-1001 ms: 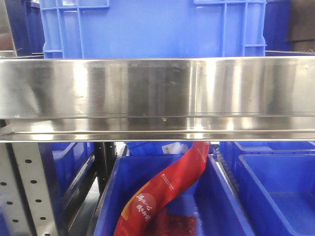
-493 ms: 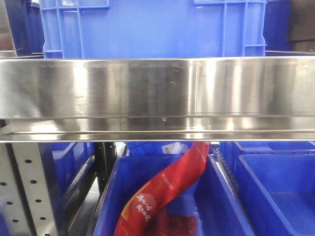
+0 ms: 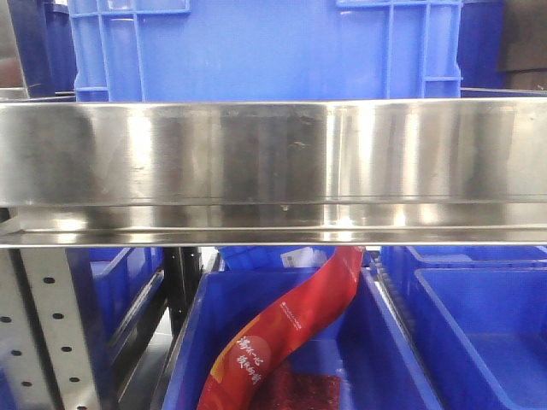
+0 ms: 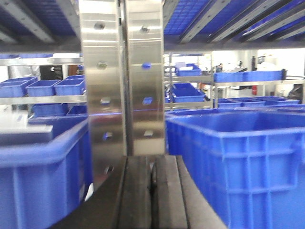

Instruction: Grab PVC pipe and place in blue bin

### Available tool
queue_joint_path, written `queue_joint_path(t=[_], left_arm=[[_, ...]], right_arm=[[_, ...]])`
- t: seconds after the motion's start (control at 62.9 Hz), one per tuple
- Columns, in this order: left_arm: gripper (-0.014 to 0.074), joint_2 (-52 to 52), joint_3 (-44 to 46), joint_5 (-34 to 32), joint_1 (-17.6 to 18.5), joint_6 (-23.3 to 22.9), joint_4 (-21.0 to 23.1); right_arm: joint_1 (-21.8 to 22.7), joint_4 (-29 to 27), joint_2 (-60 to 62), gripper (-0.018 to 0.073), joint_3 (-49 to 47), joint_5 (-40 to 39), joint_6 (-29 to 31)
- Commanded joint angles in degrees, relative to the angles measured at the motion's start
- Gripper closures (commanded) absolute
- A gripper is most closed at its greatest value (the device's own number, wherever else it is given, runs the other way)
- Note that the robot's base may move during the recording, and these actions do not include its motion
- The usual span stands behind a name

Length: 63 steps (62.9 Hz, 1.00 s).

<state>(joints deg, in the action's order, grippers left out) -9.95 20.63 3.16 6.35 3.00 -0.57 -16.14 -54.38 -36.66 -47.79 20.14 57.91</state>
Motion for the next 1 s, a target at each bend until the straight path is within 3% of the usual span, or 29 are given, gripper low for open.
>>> queue_joint_path(t=[0.0, 0.302, 0.668, 0.827, 0.986], left_arm=[[0.0707, 1.72, -2.25, -0.85, -0.41, -0.05, 0.11], [0.0707, 9.79, -9.38, -0.85, -0.41, -0.05, 0.11], [0.0707, 9.95, -14.24, -0.41, -1.85, -0.05, 0.11], [0.0707, 9.95, -14.35, 4.8, -5.08, -0.05, 0.11], [0.0707, 9.95, -14.35, 10.53, -5.08, -0.05, 0.11]], right_arm=[[0.02, 0.13, 0.25, 0.0721, 0.06, -0.8, 0.15], [0.02, 0.13, 0.25, 0.0721, 0.06, -0.8, 0.15], [0.02, 0.13, 0.25, 0.0721, 0.06, -0.93, 0.15], [0.02, 0.13, 0.25, 0.0721, 0.06, -0.93, 0.15], [0.02, 0.13, 0.25, 0.0721, 0.06, -0.93, 0.15]])
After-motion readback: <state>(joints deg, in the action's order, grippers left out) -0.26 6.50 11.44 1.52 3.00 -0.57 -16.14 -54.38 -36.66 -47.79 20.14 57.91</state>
